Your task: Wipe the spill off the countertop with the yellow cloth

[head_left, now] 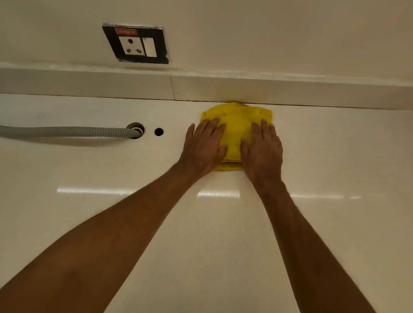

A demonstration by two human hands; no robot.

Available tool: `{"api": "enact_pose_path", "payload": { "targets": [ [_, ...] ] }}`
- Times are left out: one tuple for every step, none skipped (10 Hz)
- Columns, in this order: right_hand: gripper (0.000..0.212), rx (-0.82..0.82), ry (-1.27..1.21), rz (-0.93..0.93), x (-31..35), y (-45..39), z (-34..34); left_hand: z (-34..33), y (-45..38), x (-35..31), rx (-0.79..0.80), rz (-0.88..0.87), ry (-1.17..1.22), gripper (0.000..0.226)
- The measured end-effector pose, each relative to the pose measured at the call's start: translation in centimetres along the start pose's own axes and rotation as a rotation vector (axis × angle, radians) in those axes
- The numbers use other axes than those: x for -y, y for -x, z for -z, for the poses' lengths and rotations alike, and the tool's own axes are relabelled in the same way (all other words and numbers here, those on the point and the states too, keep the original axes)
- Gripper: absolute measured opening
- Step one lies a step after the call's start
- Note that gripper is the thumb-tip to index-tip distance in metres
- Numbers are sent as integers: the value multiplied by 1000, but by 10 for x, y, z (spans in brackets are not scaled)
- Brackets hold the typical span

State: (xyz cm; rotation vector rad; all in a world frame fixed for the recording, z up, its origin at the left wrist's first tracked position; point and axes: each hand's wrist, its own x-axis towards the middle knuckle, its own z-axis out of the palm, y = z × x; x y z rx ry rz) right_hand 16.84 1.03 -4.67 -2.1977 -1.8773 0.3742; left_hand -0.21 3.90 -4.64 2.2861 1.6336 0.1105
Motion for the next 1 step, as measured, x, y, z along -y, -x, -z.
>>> {"api": "enact_pose_path", "payload": {
  "targets": [
    [63,-42,-3,44,13,19,7,13,22,8,-49,-20,-31,63]
  ]
}}
